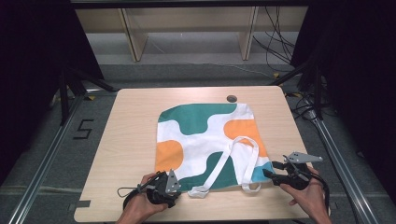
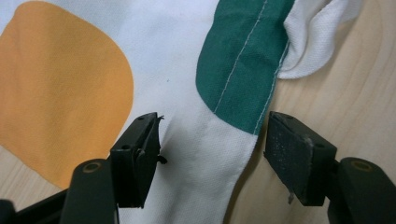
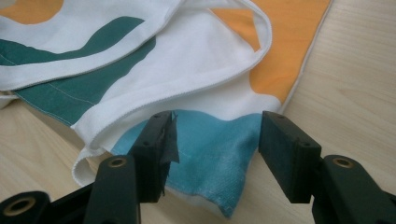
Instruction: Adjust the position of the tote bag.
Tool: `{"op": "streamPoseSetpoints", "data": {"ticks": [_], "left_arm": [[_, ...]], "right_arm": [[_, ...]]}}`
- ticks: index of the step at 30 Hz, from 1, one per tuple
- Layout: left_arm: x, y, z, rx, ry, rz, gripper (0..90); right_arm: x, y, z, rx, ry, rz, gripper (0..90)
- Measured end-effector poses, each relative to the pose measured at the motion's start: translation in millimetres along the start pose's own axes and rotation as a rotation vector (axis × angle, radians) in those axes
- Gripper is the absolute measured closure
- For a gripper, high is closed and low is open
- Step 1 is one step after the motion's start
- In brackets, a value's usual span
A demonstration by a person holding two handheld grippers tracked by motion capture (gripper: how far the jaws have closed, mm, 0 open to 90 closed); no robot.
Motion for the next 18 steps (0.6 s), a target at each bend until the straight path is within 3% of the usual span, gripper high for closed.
{"op": "streamPoseSetpoints", "data": {"ticks": [2, 3, 11, 16, 18], "left_arm": [[0.8, 0.0, 0.2, 0.0, 0.005, 0.001, 36.2], [1.6, -0.5, 0.6, -0.013, -0.015, -0.007, 40.1], [6.6, 2.1, -2.9, -0.062, -0.045, -0.015, 56.8], [14.1, 3.0, -4.0, -0.086, -0.058, -0.047, 59.7], [15.0, 4.5, -4.7, -0.085, -0.055, -0.041, 60.3]], "right_arm": [[-0.2, 0.0, -0.3, 0.004, 0.002, -0.003, 45.9], [0.6, 0.3, 0.5, -0.012, 0.008, 0.008, 45.9], [0.5, 0.7, 0.6, -0.015, 0.009, 0.005, 45.8], [-0.3, 0.9, 0.0, -0.017, 0.006, -0.002, 45.8], [0.0, 1.2, 0.2, -0.019, 0.009, -0.002, 45.9]]}}
Point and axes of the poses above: each handheld gripper's, and its own axes: z roughly forward along the jaws, y roughly out of its top, x roughly to its left, the point moved 3 cm from there along z, roughly forward along the jaws, and after that the axes turned 12 degrees about z, right-handed, at the moved point
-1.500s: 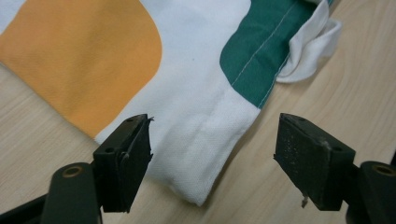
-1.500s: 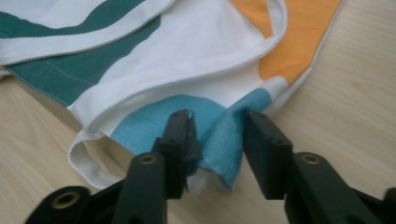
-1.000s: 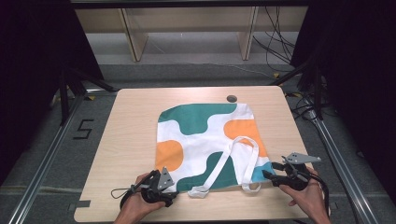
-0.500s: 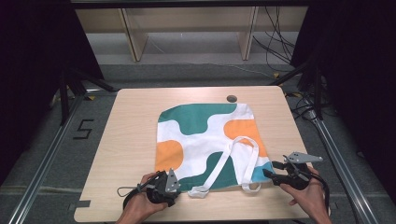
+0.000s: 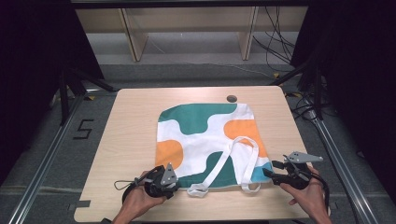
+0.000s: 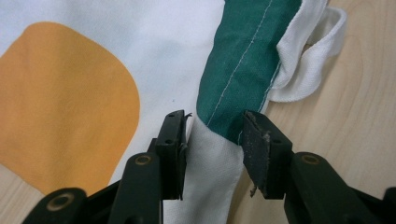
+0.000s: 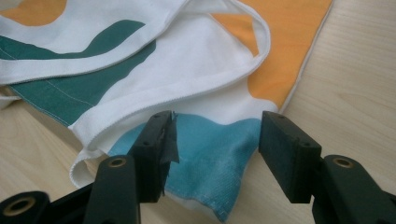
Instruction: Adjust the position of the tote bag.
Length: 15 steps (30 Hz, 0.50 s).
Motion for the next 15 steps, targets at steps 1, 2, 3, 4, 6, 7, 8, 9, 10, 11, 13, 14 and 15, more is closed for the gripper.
{"op": "streamPoseSetpoints", "data": {"ticks": [1, 2, 3, 4, 6, 7, 8, 9, 10, 11, 13, 14, 15], "left_arm": [[0.0, 1.1, 0.2, -0.012, 0.018, -0.005, 61.6], [2.1, 1.9, -0.1, -0.014, 0.028, -0.008, 65.9], [4.0, 1.9, 0.3, -0.014, 0.027, -0.018, 63.6], [7.5, 1.3, 1.0, -0.012, 0.025, -0.02, 63.1], [8.3, 0.9, 2.3, -0.013, 0.02, -0.024, 64.4], [8.7, 0.1, 4.3, -0.007, -0.001, -0.022, 64.9], [8.7, 0.1, 4.3, -0.007, -0.001, -0.022, 64.4], [7.5, 0.2, 4.9, 0.001, -0.02, -0.022, 61.6], [6.4, 0.5, 6.0, -0.002, -0.024, -0.028, 58.8], [5.5, 0.3, 7.4, 0.001, -0.039, -0.03, 53.4], [5.9, -0.2, 8.1, 0.026, -0.068, -0.022, 49.8], [4.2, -0.9, 10.8, 0.024, -0.076, -0.03, 46.3], [3.7, -0.8, 10.8, 0.027, -0.076, -0.034, 43.4]], "right_arm": [[-0.3, 0.2, 0.2, -0.002, 0.0, -0.001, 45.9], [0.5, 0.0, 0.7, -0.004, 0.009, 0.008, 45.9], [0.6, 0.0, 0.5, -0.006, 0.01, 0.01, 45.9], [0.4, 0.0, 0.7, -0.005, 0.006, 0.007, 45.9], [1.0, 0.1, 0.8, -0.007, 0.014, 0.013, 45.9], [3.8, -1.3, 0.2, 0.013, 0.014, 0.05, 45.9], [3.3, -1.3, 0.3, 0.014, 0.008, 0.046, 45.9], [3.0, -1.4, 0.9, 0.008, 0.009, 0.041, 45.9], [2.8, -1.2, 1.0, 0.007, 0.01, 0.04, 45.9], [0.6, 0.0, 0.7, -0.004, 0.016, 0.01, 45.9], [0.5, -0.1, 0.1, 0.005, 0.013, 0.008, 45.9], [-0.1, -0.1, 0.9, -0.001, 0.003, 0.002, 45.9], [0.2, 0.1, 1.2, -0.005, 0.003, 0.005, 45.9]]}}
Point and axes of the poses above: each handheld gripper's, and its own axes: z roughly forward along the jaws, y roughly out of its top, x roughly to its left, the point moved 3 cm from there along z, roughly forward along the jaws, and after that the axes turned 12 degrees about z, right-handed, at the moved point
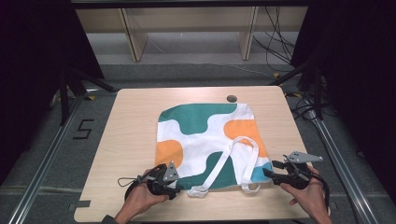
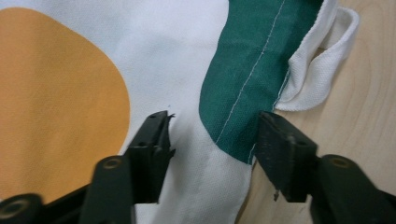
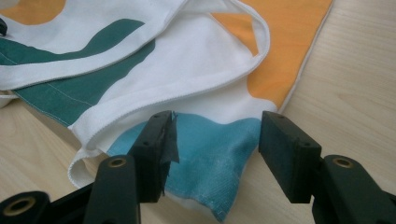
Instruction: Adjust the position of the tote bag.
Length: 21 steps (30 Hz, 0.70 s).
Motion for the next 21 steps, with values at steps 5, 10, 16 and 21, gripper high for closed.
{"op": "streamPoseSetpoints", "data": {"ticks": [5, 10, 16, 21], "left_arm": [[-2.2, -3.0, -5.0, 0.002, 0.003, -0.011, 29.3], [-5.8, -12.0, -11.3, 0.008, 0.017, -0.018, 27.3], [-5.8, -15.6, -11.8, -0.015, 0.049, -0.034, 27.0], [-5.0, -16.5, -12.4, -0.01, 0.05, -0.037, 27.1]], "right_arm": [[2.1, 1.2, -3.1, -0.02, 0.027, 0.001, 44.5], [25.6, 2.7, -7.3, -0.019, 0.121, -0.029, 37.6], [44.9, -5.3, -2.2, 0.055, 0.091, -0.245, 33.4], [33.1, -9.3, -3.6, 0.073, 0.014, -0.313, 35.0]]}}
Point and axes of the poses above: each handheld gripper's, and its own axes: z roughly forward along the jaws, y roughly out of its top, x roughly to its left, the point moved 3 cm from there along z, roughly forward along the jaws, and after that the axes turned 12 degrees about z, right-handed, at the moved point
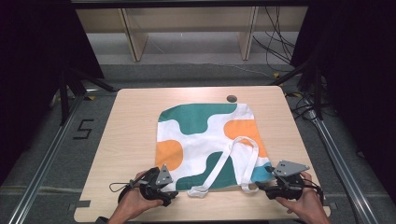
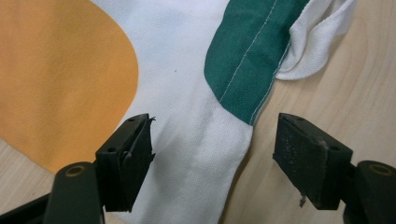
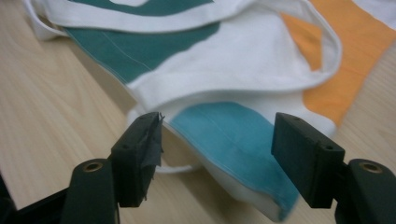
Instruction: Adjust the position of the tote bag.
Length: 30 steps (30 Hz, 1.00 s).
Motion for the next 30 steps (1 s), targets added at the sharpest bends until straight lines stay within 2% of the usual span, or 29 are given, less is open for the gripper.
{"op": "streamPoseSetpoints", "data": {"ticks": [3, 4, 6, 8, 9, 10, 11, 12, 13, 17, 20, 21, 25, 26, 27, 30], "left_arm": [[1.2, -0.5, -0.7, 0.002, 0.008, -0.003, 27.3], [1.5, -0.6, -1.0, 0.004, 0.008, -0.003, 27.3], [1.3, -0.9, -1.0, 0.0, 0.003, -0.006, 27.3], [1.9, -1.8, -0.9, 0.005, 0.007, -0.008, 27.3], [2.3, -2.0, -0.7, 0.007, 0.0, -0.007, 27.3], [2.3, -2.0, -0.7, 0.007, 0.0, -0.007, 27.3], [3.4, -2.1, -2.3, 0.029, -0.031, -0.001, 27.3], [3.4, -2.1, -2.3, 0.029, -0.031, -0.001, 27.3], [2.8, -2.5, -2.7, 0.029, -0.023, -0.007, 27.4], [3.5, -4.0, -4.1, 0.031, -0.033, -0.013, 27.5], [4.7, -5.2, -4.0, 0.031, -0.023, -0.011, 27.5], [4.0, -6.3, -3.6, 0.012, 0.007, -0.024, 27.6], [4.1, -7.5, -4.3, 0.014, 0.005, -0.029, 27.6], [4.2, -7.5, -4.0, 0.011, 0.006, -0.032, 27.6], [4.2, -7.7, -4.0, 0.013, 0.006, -0.033, 27.6], [4.6, -7.5, -3.5, 0.015, 0.009, -0.029, 27.6]], "right_arm": [[-9.2, -4.8, -2.6, 0.019, -0.039, -0.018, 36.3], [-10.9, -8.7, -5.1, 0.061, -0.056, -0.015, 36.6], [-14.4, -9.8, -7.0, 0.058, -0.061, -0.035, 37.3], [-16.0, -11.0, -9.2, 0.065, -0.07, -0.032, 37.9], [-20.5, -12.4, -11.7, 0.065, -0.101, -0.039, 38.6], [-22.0, -13.0, -11.6, 0.074, -0.104, -0.061, 38.7], [-22.2, -14.0, -11.4, 0.087, -0.115, -0.058, 38.8], [-22.2, -14.0, -11.4, 0.087, -0.115, -0.058, 38.8], [-22.0, -15.5, -9.1, 0.103, -0.117, -0.078, 39.0], [-22.0, -16.0, -6.6, 0.124, -0.118, -0.105, 39.0], [-21.0, -16.5, -6.6, 0.137, -0.119, -0.089, 39.1], [-20.3, -17.0, -6.1, 0.143, -0.116, -0.111, 39.7], [-19.3, -15.6, -1.8, 0.15, -0.128, -0.135, 42.0], [-19.3, -15.6, -1.8, 0.15, -0.128, -0.135, 42.0], [-19.3, -12.8, -1.0, 0.146, -0.14, -0.103, 44.1], [-17.6, -7.0, 0.0, 0.124, -0.142, -0.104, 46.4]]}}
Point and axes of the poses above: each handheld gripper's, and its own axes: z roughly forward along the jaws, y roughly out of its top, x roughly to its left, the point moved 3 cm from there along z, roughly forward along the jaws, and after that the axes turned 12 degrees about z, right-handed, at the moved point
